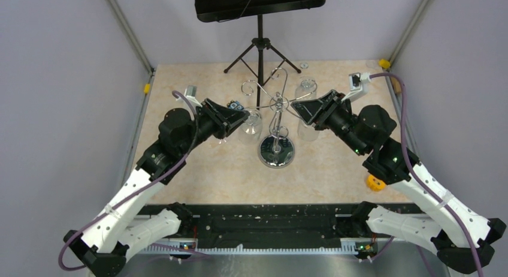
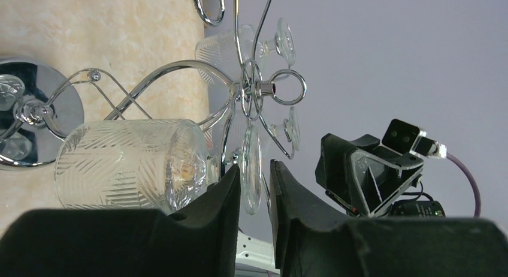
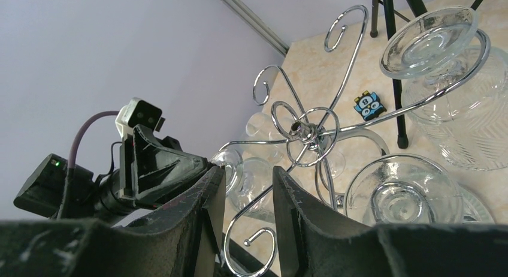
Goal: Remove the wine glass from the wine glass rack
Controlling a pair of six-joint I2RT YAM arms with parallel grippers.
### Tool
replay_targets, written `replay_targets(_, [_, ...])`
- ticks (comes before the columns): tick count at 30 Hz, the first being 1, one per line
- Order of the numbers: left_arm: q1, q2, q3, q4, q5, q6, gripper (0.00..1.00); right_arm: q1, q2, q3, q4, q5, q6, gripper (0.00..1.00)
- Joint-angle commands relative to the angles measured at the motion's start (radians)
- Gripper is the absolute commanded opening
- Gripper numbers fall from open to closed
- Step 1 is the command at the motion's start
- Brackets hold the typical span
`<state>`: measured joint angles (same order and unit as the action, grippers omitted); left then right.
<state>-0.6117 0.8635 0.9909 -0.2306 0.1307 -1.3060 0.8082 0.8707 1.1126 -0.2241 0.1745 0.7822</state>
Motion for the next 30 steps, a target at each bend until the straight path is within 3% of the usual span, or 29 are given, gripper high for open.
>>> replay_targets(1, [-0.003, 0.021, 0.053, -0.014, -0.027, 0.033, 0.29, -0.009, -0.021, -0.005, 0.037, 0.019, 0.002, 0.36])
replay_targets(15, [-0.003, 0.079, 0.117, -0.086, 0.129, 0.162, 0.22, -0.008, -0.015, -0.008, 0.040, 0.020, 0.005, 0.36])
replay_targets(18, [-0.003, 0.083, 0.121, -0.098, 0.130, 0.180, 0.16, -0.009, -0.013, -0.007, 0.040, 0.018, 0.006, 0.36])
replay_targets(22, [-0.003, 0.083, 0.130, -0.097, 0.130, 0.192, 0.00, -0.009, -0.010, -0.008, 0.040, 0.016, 0.008, 0.36])
replay_targets(30, [-0.003, 0.005, 0.119, -0.025, 0.038, 0.171, 0.00, -0.008, -0.012, -0.006, 0.042, 0.013, 0.012, 0.36])
